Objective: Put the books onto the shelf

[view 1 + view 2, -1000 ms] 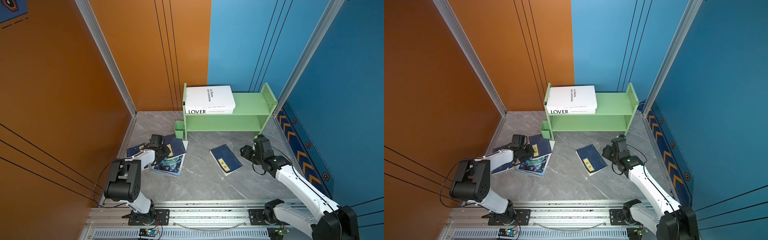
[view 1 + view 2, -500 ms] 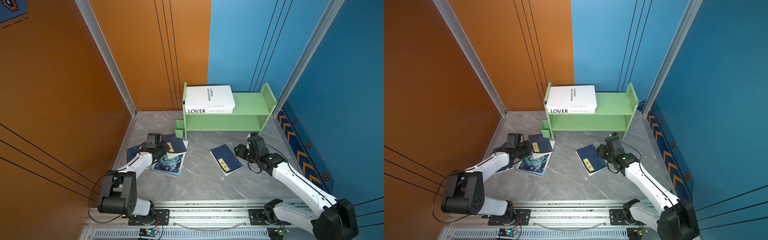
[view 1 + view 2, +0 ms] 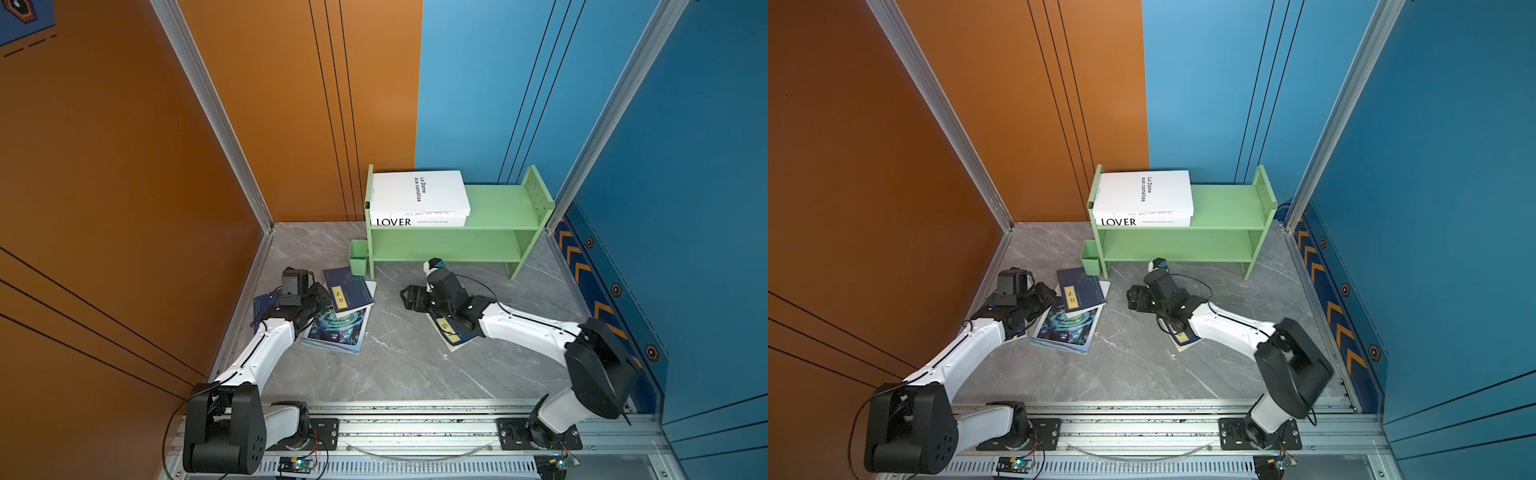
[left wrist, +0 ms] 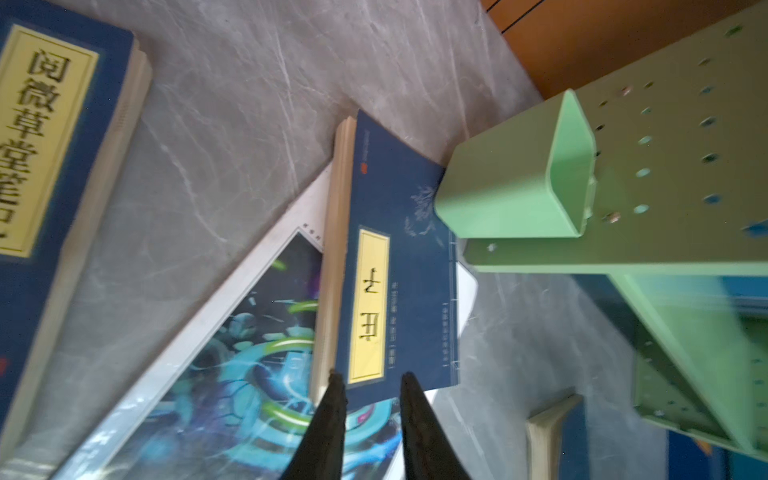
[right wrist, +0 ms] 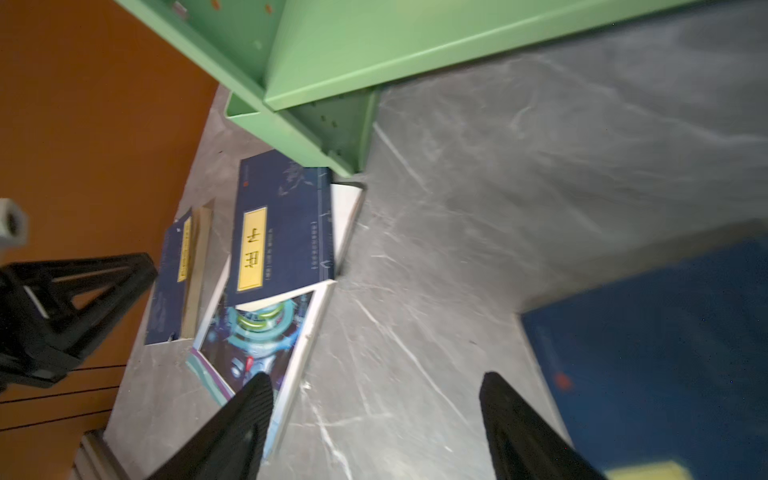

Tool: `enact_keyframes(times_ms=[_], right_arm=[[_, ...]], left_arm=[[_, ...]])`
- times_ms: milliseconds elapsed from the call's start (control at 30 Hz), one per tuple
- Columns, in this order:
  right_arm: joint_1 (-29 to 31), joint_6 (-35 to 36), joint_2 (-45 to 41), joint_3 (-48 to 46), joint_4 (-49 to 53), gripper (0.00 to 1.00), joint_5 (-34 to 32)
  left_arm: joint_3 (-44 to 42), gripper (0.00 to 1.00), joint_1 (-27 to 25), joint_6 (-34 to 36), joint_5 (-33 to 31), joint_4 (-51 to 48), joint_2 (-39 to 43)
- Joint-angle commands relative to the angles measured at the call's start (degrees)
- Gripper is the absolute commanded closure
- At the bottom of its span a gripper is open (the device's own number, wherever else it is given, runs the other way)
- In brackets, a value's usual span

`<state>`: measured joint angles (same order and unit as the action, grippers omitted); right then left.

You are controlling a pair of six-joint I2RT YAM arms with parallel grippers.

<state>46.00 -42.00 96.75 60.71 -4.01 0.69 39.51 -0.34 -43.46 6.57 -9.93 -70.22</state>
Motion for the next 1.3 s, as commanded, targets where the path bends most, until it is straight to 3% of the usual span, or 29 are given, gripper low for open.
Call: enact_keyframes(times_ms=[0, 100, 200, 500, 1267], right_arm=[[2.7, -0.3, 7.8, 5.4, -6.6, 0.09, 0.7], [4.8, 1.1, 13.9, 10.2, -8.2, 0.07, -0.4], [5.8, 2.1, 18.5, 14.2, -8.7, 0.07, -1.5], [6.2, 3.1, 26.5, 20.7, -7.5, 0.10, -2.2], [7.3, 5.0, 33.4, 31.6, 1.8, 0.14, 1.2]], left_arm=[[-1.9, 0.43, 1.0, 1.1, 1.4, -1.4, -1.5], [-2.2, 0.28, 1.7, 1.8, 1.8, 1.2, -3.4], [-1.8, 0.25, 2.7, 2.7, 2.2, 1.6, -6.0], [-0.7, 0.24, 6.5, 3.5, 3.8, 3.2, -10.9], [1.7, 0.21, 7.3, 4.9, -0.9, 1.2, -14.0]])
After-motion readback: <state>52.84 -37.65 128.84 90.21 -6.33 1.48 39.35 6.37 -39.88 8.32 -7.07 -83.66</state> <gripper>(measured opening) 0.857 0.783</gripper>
